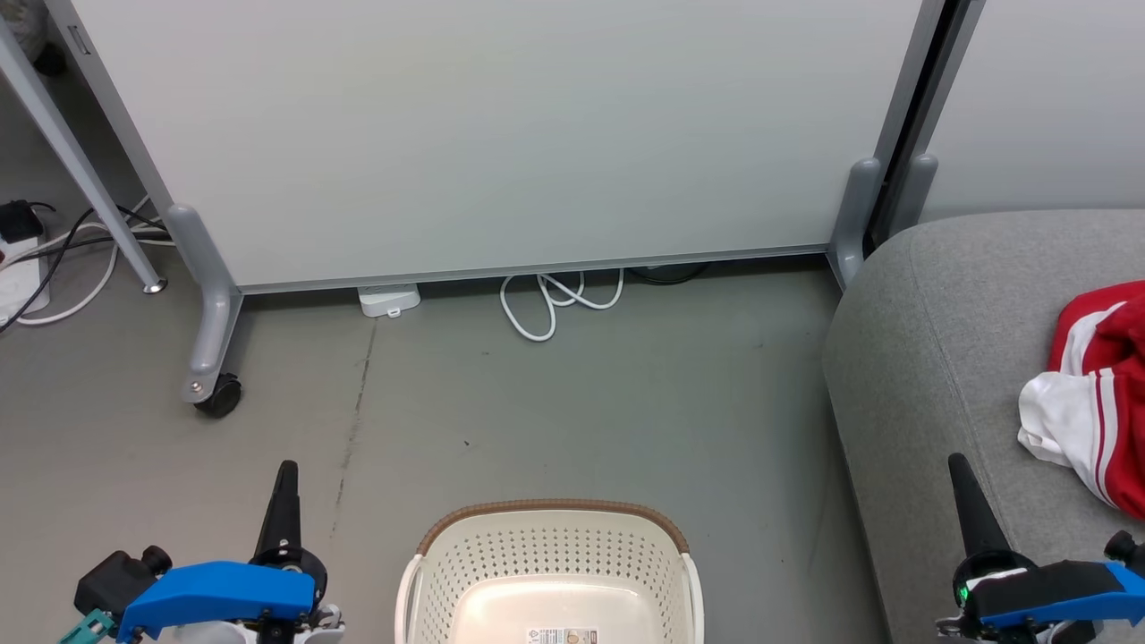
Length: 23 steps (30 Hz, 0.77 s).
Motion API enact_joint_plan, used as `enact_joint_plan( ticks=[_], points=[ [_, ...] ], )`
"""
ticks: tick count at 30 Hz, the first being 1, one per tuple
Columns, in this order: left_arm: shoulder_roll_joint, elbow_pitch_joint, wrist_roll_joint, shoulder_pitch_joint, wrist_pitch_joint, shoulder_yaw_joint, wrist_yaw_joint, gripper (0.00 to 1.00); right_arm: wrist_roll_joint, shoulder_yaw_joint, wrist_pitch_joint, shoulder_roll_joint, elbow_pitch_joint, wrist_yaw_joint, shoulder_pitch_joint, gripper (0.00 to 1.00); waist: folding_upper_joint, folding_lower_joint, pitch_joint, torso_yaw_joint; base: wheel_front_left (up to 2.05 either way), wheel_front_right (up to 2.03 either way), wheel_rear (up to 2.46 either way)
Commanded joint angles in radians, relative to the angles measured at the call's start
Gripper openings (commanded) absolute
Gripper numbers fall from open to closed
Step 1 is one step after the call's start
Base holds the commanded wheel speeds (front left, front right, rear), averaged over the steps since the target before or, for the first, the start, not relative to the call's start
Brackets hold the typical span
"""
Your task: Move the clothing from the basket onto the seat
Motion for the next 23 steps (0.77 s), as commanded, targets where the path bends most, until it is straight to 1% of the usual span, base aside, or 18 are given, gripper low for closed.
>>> enact_joint_plan(
  ticks=[1, 23],
  points=[
    [0.001, -0.014, -0.021, -0.022, 0.006, 0.011, -0.001, 0.00, 0.028, 0.001, 0.006, -0.008, -0.004, 0.000, -0.023, 0.00, 0.0000, -0.0001, 0.000, -0.001, 0.00, 0.00, 0.00],
    [-0.009, -0.043, -0.204, -0.034, 0.061, 0.058, -0.002, 0.00, 0.247, 0.004, 0.039, -0.009, 0.009, 0.001, -0.054, 0.00, 0.0000, -0.0001, 0.004, -0.024, 0.00, 0.00, 0.00]
  ],
)
